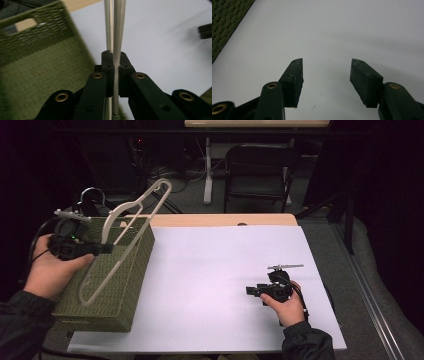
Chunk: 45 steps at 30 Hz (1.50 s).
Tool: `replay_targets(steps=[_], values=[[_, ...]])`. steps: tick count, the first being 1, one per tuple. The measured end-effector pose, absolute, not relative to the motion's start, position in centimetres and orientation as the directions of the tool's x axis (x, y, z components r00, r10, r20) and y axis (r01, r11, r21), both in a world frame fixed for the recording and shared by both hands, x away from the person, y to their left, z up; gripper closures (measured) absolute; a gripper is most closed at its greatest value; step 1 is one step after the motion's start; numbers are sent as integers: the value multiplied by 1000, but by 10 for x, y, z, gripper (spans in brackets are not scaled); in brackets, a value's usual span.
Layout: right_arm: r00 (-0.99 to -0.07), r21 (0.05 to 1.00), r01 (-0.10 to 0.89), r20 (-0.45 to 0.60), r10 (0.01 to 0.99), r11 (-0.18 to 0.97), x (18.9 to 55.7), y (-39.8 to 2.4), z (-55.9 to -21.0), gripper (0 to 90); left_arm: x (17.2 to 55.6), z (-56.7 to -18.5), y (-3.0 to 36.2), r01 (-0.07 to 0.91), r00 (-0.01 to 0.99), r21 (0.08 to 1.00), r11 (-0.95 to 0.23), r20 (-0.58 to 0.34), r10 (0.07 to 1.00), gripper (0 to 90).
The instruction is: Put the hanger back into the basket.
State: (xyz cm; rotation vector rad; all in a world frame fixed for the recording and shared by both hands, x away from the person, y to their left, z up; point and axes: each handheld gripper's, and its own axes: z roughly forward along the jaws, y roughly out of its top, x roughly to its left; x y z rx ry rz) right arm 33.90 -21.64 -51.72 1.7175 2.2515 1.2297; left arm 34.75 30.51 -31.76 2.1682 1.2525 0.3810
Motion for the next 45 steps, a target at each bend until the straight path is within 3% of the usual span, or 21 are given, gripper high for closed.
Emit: replay_targets(steps=[7, 17, 24, 37, 45], values=[[-365, 604, 795, 406, 838, 53, 340, -217, -519, 438, 365, -338, 344, 682, 511, 599, -420, 20, 859, 871], [-354, 604, 796, 410, 840, 40, 341, -219, -521, 438, 379, -363, 374, 713, 496, 554, -430, 35, 867, 871], [-357, 604, 796, 409, 840, 44, 341, -219, -522, 438, 385, -378, 387, 720, 517, 537, -439, 7, 856, 871], [-350, 598, 800, 409, 843, 42, 342, -217, -526, 438, 389, -403, 400, 698, 563, 514, -498, 36, 826, 870], [-338, 599, 800, 412, 846, 28, 342, -221, -526, 438, 379, -391, 410, 660, 612, 508, -553, 63, 788, 871]])
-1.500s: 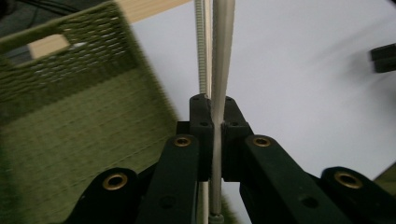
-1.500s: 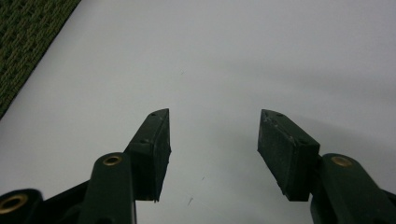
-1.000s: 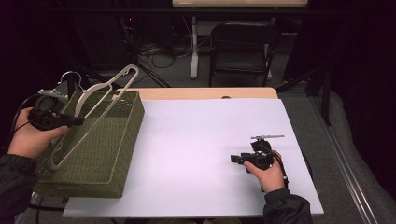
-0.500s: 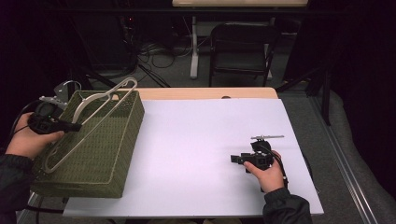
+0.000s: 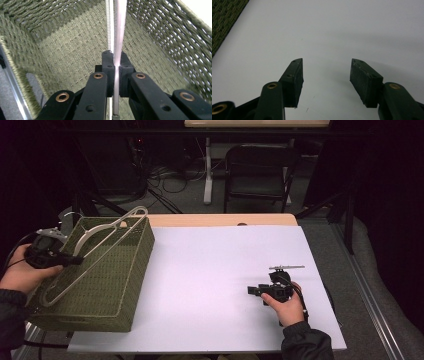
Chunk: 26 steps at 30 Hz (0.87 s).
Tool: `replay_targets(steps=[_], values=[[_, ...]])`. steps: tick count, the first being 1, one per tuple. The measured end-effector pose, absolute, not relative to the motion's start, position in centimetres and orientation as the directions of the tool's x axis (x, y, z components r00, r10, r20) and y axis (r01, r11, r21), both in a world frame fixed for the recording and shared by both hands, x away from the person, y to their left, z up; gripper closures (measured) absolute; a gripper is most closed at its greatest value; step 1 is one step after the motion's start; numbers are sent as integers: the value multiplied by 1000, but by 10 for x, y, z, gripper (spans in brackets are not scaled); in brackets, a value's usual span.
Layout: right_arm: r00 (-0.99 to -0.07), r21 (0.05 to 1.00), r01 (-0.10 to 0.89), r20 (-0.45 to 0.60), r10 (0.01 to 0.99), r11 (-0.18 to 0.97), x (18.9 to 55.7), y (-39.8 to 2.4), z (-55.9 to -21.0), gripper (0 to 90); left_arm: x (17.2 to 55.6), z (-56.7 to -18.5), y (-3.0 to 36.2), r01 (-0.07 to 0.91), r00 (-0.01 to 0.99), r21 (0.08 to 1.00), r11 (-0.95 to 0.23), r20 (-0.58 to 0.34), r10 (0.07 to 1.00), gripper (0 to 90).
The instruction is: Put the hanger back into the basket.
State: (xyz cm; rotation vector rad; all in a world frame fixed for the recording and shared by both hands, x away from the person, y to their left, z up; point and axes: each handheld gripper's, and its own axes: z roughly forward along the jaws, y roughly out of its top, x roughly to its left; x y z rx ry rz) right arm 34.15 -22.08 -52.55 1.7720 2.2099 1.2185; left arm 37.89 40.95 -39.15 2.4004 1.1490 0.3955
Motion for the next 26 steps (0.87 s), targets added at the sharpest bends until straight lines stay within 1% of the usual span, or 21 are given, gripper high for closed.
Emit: replay_targets(steps=[2, 6, 10, 13, 15, 16, 17, 18, 19, 20, 21, 22, 23, 26], values=[[-338, 598, 801, 413, 846, 28, 342, -221, -527, 439, 378, -393, 412, 666, 609, 493, -560, 73, 789, 870], [-338, 595, 803, 412, 846, 31, 342, -219, -528, 439, 375, -401, 417, 669, 616, 484, -564, 63, 785, 870], [-339, 595, 803, 412, 845, 33, 341, -219, -527, 438, 368, -406, 424, 656, 635, 495, -569, 45, 771, 870], [-335, 594, 804, 414, 846, 27, 342, -221, -528, 439, 365, -421, 423, 659, 649, 454, -599, 59, 758, 870], [-328, 592, 805, 417, 848, 20, 342, -220, -528, 439, 364, -430, 419, 666, 645, 446, -598, 58, 762, 868], [-329, 589, 808, 419, 846, 23, 341, -220, -528, 439, 363, -436, 415, 655, 655, 441, -614, 74, 752, 865], [-334, 595, 803, 412, 847, 27, 342, -220, -529, 439, 361, -441, 411, 640, 665, 434, -635, 103, 740, 844], [-334, 594, 804, 413, 847, 27, 341, -220, -528, 439, 359, -445, 408, 624, 675, 432, -651, 121, 728, 731], [-335, 596, 802, 412, 847, 28, 341, -220, -528, 439, 356, -447, 404, 615, 681, 441, -653, 121, 723, 653], [-328, 595, 804, 414, 849, 21, 341, -220, -528, 439, 353, -447, 402, 608, 689, 448, -656, 115, 716, 619], [-325, 592, 805, 416, 849, 19, 341, -221, -527, 439, 349, -446, 399, 595, 690, 465, -656, 124, 713, 564], [-330, 584, 811, 419, 846, 27, 341, -223, -526, 439, 346, -443, 398, 579, 693, 490, -652, 125, 710, 543], [-330, 597, 802, 418, 846, 19, 341, -223, -527, 439, 342, -440, 397, 571, 692, 511, -642, 122, 712, 514], [-328, 600, 800, 417, 847, 15, 340, -225, -527, 438, 328, -431, 395, 568, 678, 548, -615, 113, 727, 446]])
